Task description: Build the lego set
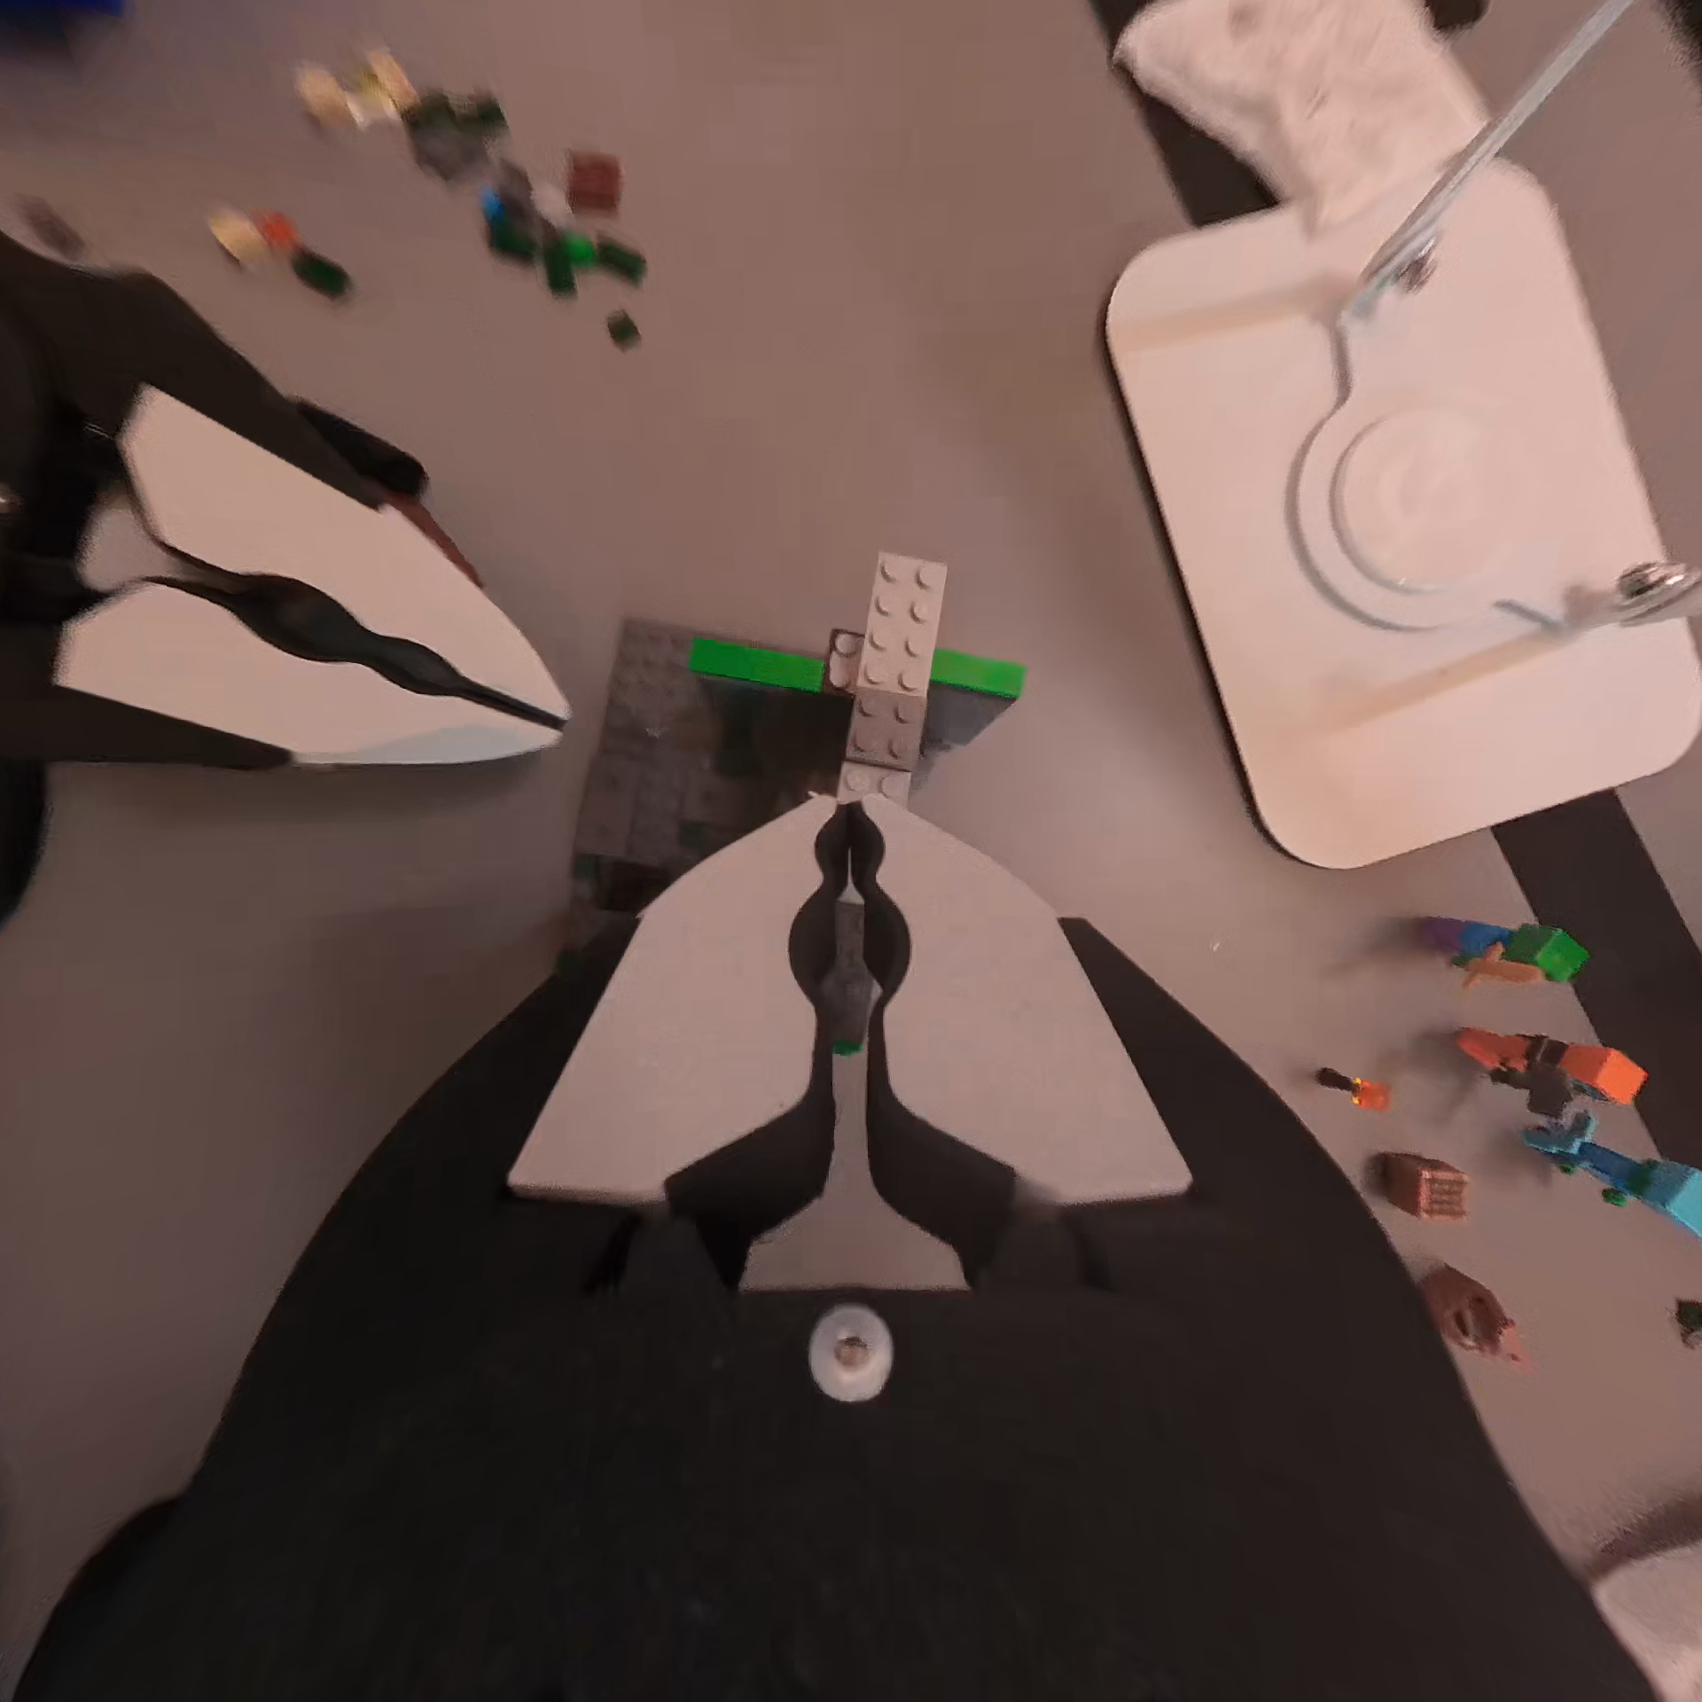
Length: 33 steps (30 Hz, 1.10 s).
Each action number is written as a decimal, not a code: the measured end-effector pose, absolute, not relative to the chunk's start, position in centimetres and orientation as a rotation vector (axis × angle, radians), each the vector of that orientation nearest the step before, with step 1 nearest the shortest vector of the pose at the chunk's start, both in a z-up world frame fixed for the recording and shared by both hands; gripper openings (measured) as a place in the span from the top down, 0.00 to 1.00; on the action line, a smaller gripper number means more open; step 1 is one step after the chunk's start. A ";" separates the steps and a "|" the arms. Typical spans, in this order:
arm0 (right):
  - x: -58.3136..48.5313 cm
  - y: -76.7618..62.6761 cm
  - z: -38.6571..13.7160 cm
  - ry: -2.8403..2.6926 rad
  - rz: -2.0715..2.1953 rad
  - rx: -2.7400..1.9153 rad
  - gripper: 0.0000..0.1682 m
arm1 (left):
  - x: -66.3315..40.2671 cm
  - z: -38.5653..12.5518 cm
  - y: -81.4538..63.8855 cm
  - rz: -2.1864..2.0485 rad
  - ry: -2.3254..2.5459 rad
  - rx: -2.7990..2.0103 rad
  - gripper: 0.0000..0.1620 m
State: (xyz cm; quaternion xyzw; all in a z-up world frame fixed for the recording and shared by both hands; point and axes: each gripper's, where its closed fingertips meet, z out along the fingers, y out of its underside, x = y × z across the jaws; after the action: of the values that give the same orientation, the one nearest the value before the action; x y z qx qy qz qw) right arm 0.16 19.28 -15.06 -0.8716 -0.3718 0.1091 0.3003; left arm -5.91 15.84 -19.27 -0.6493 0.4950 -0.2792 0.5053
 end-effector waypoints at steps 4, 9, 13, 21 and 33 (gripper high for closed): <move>0.5 15.9 -13.6 -0.968 0.391 -2.122 1.00 | -5.9 -19.2 15.8 -0.674 1.195 -1.564 1.00; 1.5 9.4 -18.3 -1.112 0.499 -2.102 0.97 | -5.8 -19.2 15.6 -0.681 1.197 -1.560 1.00; 2.5 5.6 -22.6 -1.241 0.482 -2.157 0.85 | -5.8 -19.2 15.5 -0.678 1.208 -1.552 1.00; 3.4 3.9 -24.9 -1.332 0.432 -2.194 0.86 | -5.7 -19.3 15.1 -0.674 1.233 -1.539 1.00; 3.1 4.4 -25.1 -1.396 0.439 -2.222 0.92 | -5.8 -19.3 15.1 -0.689 1.234 -1.540 1.00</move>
State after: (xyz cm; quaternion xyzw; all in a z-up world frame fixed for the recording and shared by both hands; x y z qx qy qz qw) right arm 3.05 4.44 -25.10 -0.8112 -0.5095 0.1602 0.2381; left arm -5.76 15.11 -19.34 -0.6374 0.5105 -0.2851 0.5019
